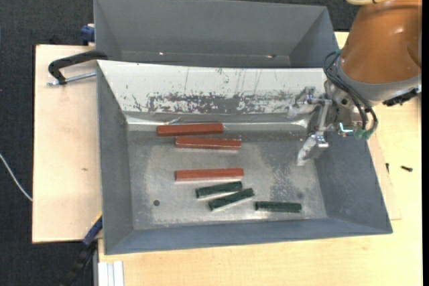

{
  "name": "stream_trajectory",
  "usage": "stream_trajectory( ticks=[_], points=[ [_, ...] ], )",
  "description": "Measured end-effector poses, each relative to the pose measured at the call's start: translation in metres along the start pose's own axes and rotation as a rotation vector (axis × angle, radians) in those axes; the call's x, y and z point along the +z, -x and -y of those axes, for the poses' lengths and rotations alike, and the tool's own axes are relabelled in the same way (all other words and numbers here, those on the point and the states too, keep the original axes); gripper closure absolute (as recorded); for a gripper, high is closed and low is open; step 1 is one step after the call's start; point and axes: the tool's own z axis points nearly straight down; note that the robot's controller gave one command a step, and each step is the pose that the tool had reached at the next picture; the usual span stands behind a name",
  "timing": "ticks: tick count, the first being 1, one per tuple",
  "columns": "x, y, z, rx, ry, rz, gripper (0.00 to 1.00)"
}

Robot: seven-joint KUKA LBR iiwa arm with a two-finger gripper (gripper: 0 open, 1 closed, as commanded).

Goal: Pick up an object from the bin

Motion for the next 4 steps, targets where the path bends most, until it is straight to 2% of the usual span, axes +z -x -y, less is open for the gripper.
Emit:
stream_trajectory(
  ticks=[1,2,3,4],
  points=[
    [-0.004,0.001,0.0,-0.001,-0.001,0.008,0.0],
    [0.043,-0.013,-0.008,-0.02,-0.002,0.014,0.0],
    [0.103,-0.015,-0.018,-0.027,-0.001,0.011,0.0],
    [0.139,-0.004,-0.039,-0.151,-0.001,0.005,0.0]
  ],
)
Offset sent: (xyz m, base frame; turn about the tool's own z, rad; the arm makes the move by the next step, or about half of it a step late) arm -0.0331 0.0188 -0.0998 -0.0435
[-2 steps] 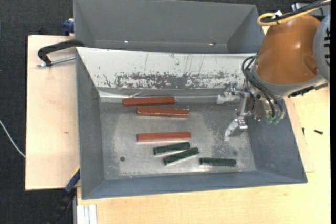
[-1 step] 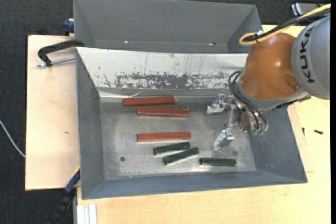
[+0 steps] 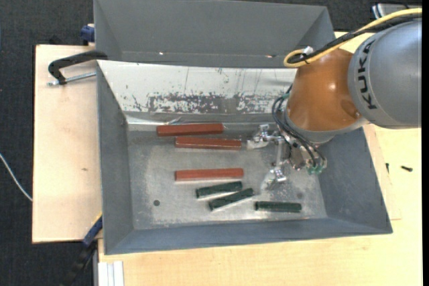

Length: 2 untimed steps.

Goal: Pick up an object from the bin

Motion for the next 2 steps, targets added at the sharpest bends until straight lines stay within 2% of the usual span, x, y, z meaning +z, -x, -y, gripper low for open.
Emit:
stream_trajectory(
  ticks=[1,2],
  points=[
    [0.011,-0.007,-0.026,-0.042,0.0,0.001,0.0],
    [0.018,0.015,-0.072,0.252,-0.006,-0.004,1.0]
  ],
)
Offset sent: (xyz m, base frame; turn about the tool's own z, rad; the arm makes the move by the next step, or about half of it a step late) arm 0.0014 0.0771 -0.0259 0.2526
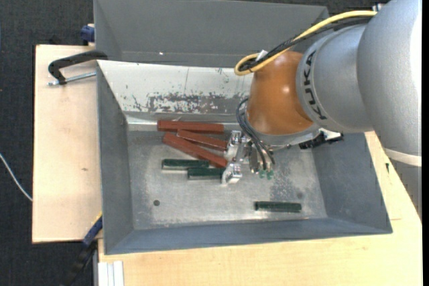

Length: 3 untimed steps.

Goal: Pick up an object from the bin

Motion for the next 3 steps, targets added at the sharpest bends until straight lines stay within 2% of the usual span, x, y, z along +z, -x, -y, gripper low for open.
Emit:
stream_trajectory(
  ticks=[1,2,3],
  points=[
    [0.0,0.0,0.0,0.0,0.001,0.001,1.0],
    [-0.157,0.024,-0.01,-0.061,0.009,0.015,1.0],
    [-0.155,0.023,-0.01,-0.061,0.008,0.01,1.0]
  ],
)
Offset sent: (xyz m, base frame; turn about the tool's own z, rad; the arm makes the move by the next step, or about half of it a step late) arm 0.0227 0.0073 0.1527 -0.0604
